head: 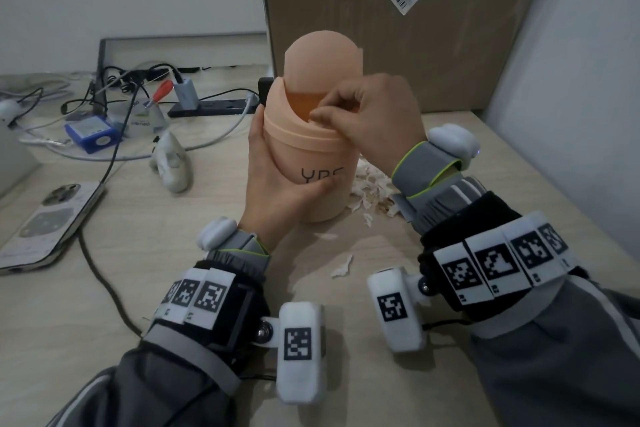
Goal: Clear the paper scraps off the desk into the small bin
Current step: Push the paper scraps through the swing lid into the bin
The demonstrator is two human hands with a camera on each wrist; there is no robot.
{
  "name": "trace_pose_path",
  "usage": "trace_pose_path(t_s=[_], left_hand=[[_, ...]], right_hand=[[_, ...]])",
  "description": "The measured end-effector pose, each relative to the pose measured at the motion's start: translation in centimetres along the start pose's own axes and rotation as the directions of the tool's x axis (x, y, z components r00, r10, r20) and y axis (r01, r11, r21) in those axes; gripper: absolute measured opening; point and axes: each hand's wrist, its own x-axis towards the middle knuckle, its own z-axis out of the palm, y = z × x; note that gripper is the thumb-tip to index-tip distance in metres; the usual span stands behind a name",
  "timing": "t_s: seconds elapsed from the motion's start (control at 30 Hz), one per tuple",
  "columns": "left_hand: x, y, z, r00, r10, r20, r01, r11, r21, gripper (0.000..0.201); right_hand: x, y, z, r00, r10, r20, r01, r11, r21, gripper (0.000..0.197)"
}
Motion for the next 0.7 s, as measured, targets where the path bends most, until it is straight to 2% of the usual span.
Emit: trace_pose_path(t_s=[0.1, 0.2, 0.3, 0.4, 0.5, 0.57, 0.63, 0.7], left_hand=[[0.0, -0.1, 0.0, 1.000, 0.003, -0.003, -0.003, 1.000, -0.007, 0.131], [0.1, 0.0, -0.1, 1.000, -0.004, -0.002, 0.004, 1.000, -0.020, 0.132], [0.1, 0.1, -0.1, 1.000, -0.008, -0.015, 0.008, 1.000, -0.025, 0.133], [0.0, 0.3, -0.3, 0.999, -0.011, -0.031, 0.010, 0.999, -0.048, 0.132], [0.1, 0.4, -0.6, 0.997, -0.029, -0.074, 0.024, 0.997, -0.067, 0.134], [0.1, 0.4, -0.7, 0.994, -0.042, -0.104, 0.033, 0.995, -0.093, 0.135], [0.2, 0.5, -0.9, 0.989, -0.060, -0.133, 0.044, 0.992, -0.121, 0.136], [0.3, 0.5, -1.1, 0.984, -0.063, -0.169, 0.039, 0.989, -0.142, 0.135]], right_hand=[[-0.1, -0.1, -0.3, 0.999, -0.030, 0.021, 0.030, 1.000, -0.009, 0.046], [-0.2, -0.2, -0.4, 0.998, 0.016, -0.058, -0.006, 0.987, 0.163, 0.055], [-0.6, 0.1, -1.3, 0.976, 0.144, -0.163, -0.063, 0.903, 0.424, 0.062], [-1.3, 1.2, -3.0, 0.942, 0.315, -0.114, -0.193, 0.788, 0.585, 0.065], [-2.5, 2.8, -4.3, 0.893, 0.442, 0.079, -0.381, 0.653, 0.655, 0.067], [-3.5, 3.5, -4.5, 0.829, 0.478, 0.289, -0.541, 0.558, 0.629, 0.068], [-4.3, 3.8, -4.2, 0.725, 0.446, 0.524, -0.689, 0.480, 0.544, 0.067], [-4.8, 3.8, -3.6, 0.603, 0.360, 0.712, -0.780, 0.454, 0.431, 0.061]])
